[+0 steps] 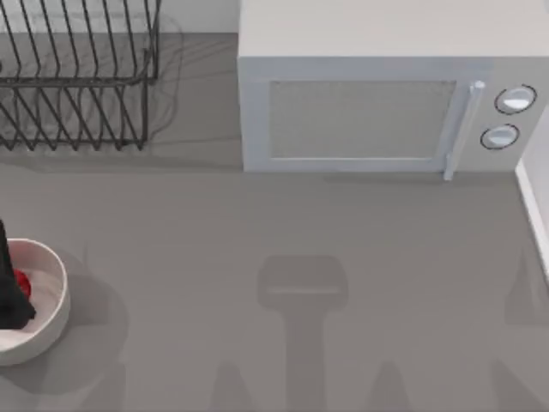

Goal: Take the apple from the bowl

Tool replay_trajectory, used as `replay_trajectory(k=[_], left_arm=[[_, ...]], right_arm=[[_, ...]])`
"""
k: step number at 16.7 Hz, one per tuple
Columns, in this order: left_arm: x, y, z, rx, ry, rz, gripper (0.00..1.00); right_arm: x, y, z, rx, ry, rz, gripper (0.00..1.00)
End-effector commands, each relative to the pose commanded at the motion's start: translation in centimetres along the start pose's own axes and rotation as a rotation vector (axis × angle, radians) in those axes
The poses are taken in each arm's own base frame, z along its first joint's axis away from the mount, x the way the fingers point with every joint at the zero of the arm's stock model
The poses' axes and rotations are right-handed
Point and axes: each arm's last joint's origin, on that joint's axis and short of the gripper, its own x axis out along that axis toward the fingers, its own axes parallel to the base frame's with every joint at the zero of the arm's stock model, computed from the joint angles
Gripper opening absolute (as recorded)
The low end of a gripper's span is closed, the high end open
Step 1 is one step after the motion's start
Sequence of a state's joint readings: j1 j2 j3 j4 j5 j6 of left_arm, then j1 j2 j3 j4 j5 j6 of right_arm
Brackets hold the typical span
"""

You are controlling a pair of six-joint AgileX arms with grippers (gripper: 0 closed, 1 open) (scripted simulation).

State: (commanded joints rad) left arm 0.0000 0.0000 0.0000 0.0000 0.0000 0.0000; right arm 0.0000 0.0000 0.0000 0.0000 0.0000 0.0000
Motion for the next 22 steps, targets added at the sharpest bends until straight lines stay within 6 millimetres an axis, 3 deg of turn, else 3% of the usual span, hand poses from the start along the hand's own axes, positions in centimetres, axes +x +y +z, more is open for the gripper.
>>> replay_trajectory(k=[8, 13, 18, 22], left_arm=[[0.0, 0.0, 0.5, 0.002, 0.032, 0.001, 1.00], [1.1, 0.2, 3.4, 0.014, 0.288, 0.009, 1.00], [5.2, 0.5, 6.3, 0.025, 0.723, 0.012, 1.00], [10.4, 1.0, 6.6, 0.026, 1.096, 0.006, 1.00]], right_arm=[[0.0, 0.0, 0.0, 0.000, 0.000, 0.000, 1.00], [0.0, 0.0, 0.0, 0.000, 0.000, 0.000, 1.00], [0.0, 0.0, 0.0, 0.000, 0.000, 0.000, 1.00], [0.0, 0.0, 0.0, 0.000, 0.000, 0.000, 1.00]])
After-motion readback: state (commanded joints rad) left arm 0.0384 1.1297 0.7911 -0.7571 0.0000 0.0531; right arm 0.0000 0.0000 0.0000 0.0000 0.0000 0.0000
